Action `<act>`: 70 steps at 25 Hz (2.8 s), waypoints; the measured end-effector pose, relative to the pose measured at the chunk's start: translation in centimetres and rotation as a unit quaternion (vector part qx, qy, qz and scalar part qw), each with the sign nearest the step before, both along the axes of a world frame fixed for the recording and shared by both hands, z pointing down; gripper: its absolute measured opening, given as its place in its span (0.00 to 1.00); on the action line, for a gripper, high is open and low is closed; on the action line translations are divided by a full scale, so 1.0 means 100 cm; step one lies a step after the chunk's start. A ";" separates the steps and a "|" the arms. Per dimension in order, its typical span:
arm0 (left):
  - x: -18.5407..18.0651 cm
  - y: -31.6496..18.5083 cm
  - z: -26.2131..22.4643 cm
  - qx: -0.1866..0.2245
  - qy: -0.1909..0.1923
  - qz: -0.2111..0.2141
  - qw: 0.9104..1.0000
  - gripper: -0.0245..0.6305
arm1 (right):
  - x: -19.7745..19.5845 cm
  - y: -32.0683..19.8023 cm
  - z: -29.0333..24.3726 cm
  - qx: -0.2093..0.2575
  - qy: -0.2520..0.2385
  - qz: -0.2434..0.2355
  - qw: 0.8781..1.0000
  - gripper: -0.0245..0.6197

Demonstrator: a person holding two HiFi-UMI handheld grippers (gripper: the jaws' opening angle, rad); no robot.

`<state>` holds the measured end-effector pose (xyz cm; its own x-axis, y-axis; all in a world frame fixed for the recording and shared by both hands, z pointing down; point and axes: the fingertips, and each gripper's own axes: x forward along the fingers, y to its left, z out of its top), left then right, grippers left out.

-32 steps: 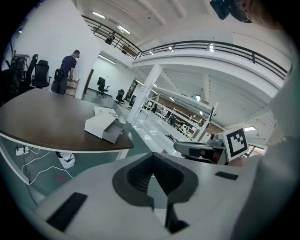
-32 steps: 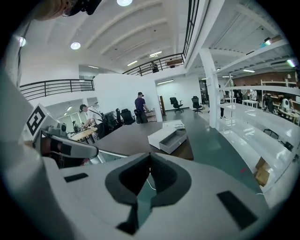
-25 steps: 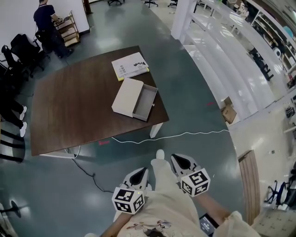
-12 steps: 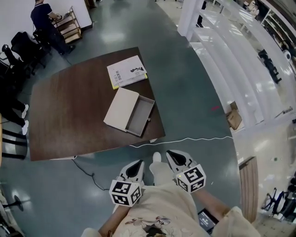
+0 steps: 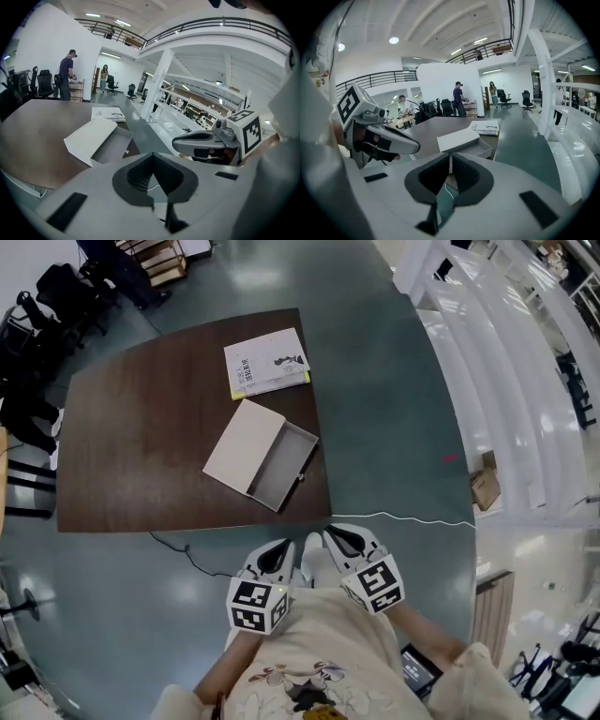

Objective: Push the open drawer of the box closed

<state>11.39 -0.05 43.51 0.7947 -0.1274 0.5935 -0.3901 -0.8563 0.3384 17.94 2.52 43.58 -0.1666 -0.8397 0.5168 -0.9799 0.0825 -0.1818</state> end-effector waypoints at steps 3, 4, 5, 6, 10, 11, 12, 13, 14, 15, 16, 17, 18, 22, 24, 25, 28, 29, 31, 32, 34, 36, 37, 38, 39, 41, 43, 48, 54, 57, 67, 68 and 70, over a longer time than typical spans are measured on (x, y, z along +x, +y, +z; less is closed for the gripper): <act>0.013 -0.007 0.011 -0.013 0.003 0.003 1.000 0.05 | 0.004 -0.015 0.012 -0.016 -0.015 -0.020 1.000 0.18; 0.015 -0.010 0.016 -0.014 0.000 0.002 1.000 0.05 | 0.005 -0.020 0.017 -0.021 -0.018 -0.025 0.999 0.20; 0.017 -0.013 0.022 -0.011 -0.007 -0.001 1.000 0.05 | 0.006 -0.023 0.022 -0.027 -0.019 -0.028 0.999 0.20; 0.019 -0.015 0.027 -0.009 -0.016 -0.007 1.000 0.05 | 0.008 -0.024 0.028 -0.034 -0.018 -0.031 0.999 0.20; 0.021 -0.028 0.043 -0.027 -0.033 -0.069 0.997 0.05 | 0.013 -0.032 0.053 -0.066 -0.008 -0.045 0.997 0.21; 0.020 -0.032 0.047 -0.032 -0.036 -0.090 0.995 0.05 | 0.014 -0.035 0.058 -0.072 -0.005 -0.049 0.996 0.22; 0.020 -0.036 0.053 -0.041 -0.036 -0.111 0.992 0.05 | 0.015 -0.039 0.064 -0.079 -0.002 -0.053 0.995 0.23; 0.022 -0.037 0.059 -0.057 -0.031 -0.130 0.989 0.05 | 0.017 -0.042 0.070 -0.084 0.001 -0.058 0.995 0.24; 0.026 -0.037 0.065 -0.079 -0.020 -0.142 0.986 0.05 | 0.019 -0.045 0.075 -0.089 0.006 -0.064 0.994 0.24; 0.031 -0.037 0.071 -0.100 -0.008 -0.149 0.984 0.05 | 0.022 -0.049 0.081 -0.094 0.012 -0.070 0.993 0.24; 0.036 -0.036 0.077 -0.114 0.000 -0.157 0.981 0.08 | 0.024 -0.053 0.086 -0.099 0.017 -0.076 0.992 0.24; 0.039 -0.036 0.083 -0.122 0.002 -0.167 0.978 0.10 | 0.026 -0.056 0.092 -0.104 0.022 -0.083 0.991 0.24; 0.039 -0.037 0.090 -0.128 0.001 -0.182 0.975 0.11 | 0.028 -0.059 0.097 -0.109 0.026 -0.090 0.990 0.25; 0.036 -0.038 0.115 -0.162 -0.006 -0.257 0.953 0.15 | 0.031 -0.069 0.121 -0.134 0.043 -0.123 0.982 0.28; 0.036 -0.039 0.128 -0.178 -0.009 -0.287 0.941 0.17 | 0.031 -0.075 0.133 -0.145 0.053 -0.143 0.978 0.30; 0.036 -0.040 0.135 -0.187 -0.011 -0.300 0.935 0.19 | 0.031 -0.078 0.139 -0.150 0.057 -0.151 0.975 0.31; 0.038 -0.048 0.152 -0.206 -0.015 -0.332 0.921 0.22 | 0.034 -0.091 0.153 -0.163 0.065 -0.167 0.970 0.33; 0.038 -0.052 0.157 -0.208 -0.016 -0.339 0.917 0.23 | 0.035 -0.095 0.157 -0.167 0.068 -0.171 0.969 0.34; 0.039 -0.059 0.165 -0.211 -0.021 -0.348 0.913 0.24 | 0.037 -0.104 0.166 -0.173 0.076 -0.176 0.966 0.37; 0.040 -0.063 0.170 -0.214 -0.023 -0.351 0.911 0.25 | 0.037 -0.109 0.170 -0.176 0.079 -0.179 0.965 0.38; 0.041 -0.068 0.176 -0.218 -0.026 -0.358 0.908 0.25 | 0.037 -0.116 0.178 -0.184 0.083 -0.185 0.962 0.39; 0.042 -0.070 0.181 -0.223 -0.030 -0.365 0.903 0.25 | 0.039 -0.120 0.186 -0.194 0.085 -0.192 0.958 0.41; 0.043 -0.071 0.184 -0.227 -0.032 -0.369 0.901 0.25 | 0.040 -0.122 0.190 -0.199 0.085 -0.195 0.957 0.41; 0.044 -0.071 0.187 -0.230 -0.034 -0.371 0.899 0.26 | 0.041 -0.123 0.193 -0.205 0.086 -0.197 0.955 0.41; 0.046 -0.072 0.189 -0.233 -0.036 -0.372 0.898 0.26 | 0.042 -0.124 0.196 -0.210 0.087 -0.198 0.953 0.42; 0.048 -0.074 0.192 -0.237 -0.038 -0.378 0.894 0.26 | 0.044 -0.128 0.200 -0.217 0.092 -0.200 0.951 0.42; 0.048 -0.077 0.195 -0.242 -0.037 -0.388 0.888 0.26 | 0.045 -0.132 0.202 -0.223 0.095 -0.203 0.949 0.43; 0.046 -0.082 0.205 -0.268 -0.041 -0.432 0.860 0.27 | 0.054 -0.140 0.205 -0.233 0.088 -0.201 0.947 0.43; 0.035 -0.091 0.213 -0.310 -0.053 -0.515 0.798 0.27 | 0.058 -0.151 0.206 -0.237 0.089 -0.205 0.945 0.43; 0.033 -0.097 0.211 -0.310 -0.053 -0.533 0.785 0.27 | 0.057 -0.153 0.208 -0.241 0.094 -0.216 0.941 0.43; 0.034 -0.098 0.208 -0.312 -0.068 -0.535 0.782 0.27 | 0.059 -0.159 0.206 -0.257 0.094 -0.198 0.941 0.43; 0.033 -0.099 0.208 -0.311 -0.069 -0.534 0.783 0.27 | 0.059 -0.160 0.205 -0.258 0.095 -0.197 0.941 0.43; 0.032 -0.102 0.206 -0.308 -0.069 -0.534 0.785 0.27 | 0.058 -0.163 0.204 -0.255 0.099 -0.198 0.941 0.43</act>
